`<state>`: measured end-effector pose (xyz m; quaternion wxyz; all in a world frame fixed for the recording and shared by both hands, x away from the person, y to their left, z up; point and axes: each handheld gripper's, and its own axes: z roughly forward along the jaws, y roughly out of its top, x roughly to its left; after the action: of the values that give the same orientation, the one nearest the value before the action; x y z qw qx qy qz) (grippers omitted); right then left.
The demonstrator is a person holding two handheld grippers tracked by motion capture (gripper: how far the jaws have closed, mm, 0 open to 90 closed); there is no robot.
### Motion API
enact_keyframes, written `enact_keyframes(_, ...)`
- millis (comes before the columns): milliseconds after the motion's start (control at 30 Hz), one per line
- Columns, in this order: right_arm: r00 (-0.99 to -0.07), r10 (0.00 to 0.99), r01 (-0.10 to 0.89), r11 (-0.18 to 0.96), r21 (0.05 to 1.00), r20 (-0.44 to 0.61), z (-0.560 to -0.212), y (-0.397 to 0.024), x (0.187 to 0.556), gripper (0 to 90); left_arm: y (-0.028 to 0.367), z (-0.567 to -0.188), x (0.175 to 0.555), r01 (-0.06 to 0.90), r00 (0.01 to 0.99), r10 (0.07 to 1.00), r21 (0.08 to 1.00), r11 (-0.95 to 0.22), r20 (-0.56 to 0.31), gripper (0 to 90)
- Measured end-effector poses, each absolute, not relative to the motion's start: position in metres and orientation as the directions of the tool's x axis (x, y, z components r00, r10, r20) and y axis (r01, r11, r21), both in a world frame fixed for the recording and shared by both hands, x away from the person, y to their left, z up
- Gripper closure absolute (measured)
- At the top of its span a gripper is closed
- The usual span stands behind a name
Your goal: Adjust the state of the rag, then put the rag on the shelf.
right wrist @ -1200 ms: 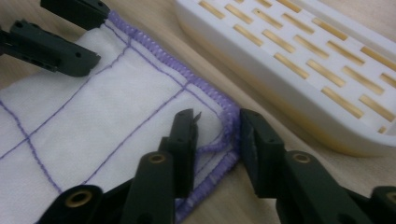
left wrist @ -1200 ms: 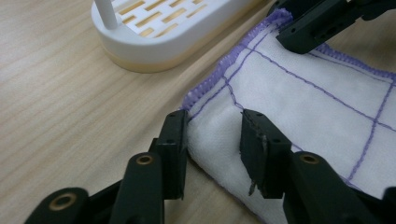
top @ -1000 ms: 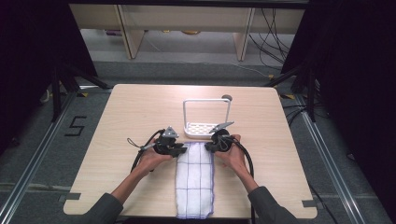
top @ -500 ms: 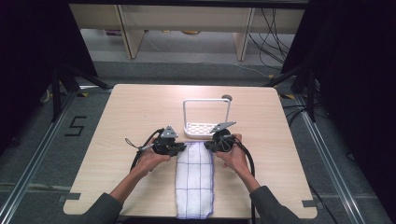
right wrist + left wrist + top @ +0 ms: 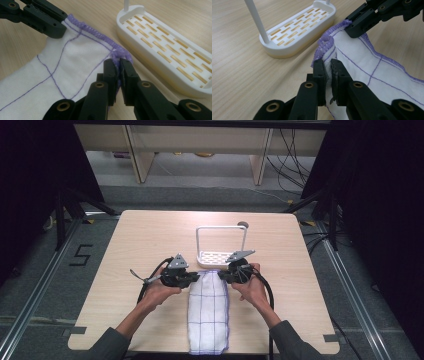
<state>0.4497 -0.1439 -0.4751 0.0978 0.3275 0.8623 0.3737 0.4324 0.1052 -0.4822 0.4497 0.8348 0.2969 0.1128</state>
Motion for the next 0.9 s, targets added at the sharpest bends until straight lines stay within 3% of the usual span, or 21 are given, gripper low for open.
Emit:
enact_keyframes(533,-0.760,0.642,0.491,0.458,0.741,0.106,-0.449,-0.151,0.432,84.4,0.113,-0.461,0.421,0.374,0.803,0.588,0.846,-0.379,-0.091,82.7)
enact_keyframes(900,-0.791,0.608,0.407,0.434,0.804,0.071,-0.410,-0.161,0.404,84.5,0.115,-0.421,0.397,0.324,0.834,0.544,0.882,-0.342,-0.096,82.8)
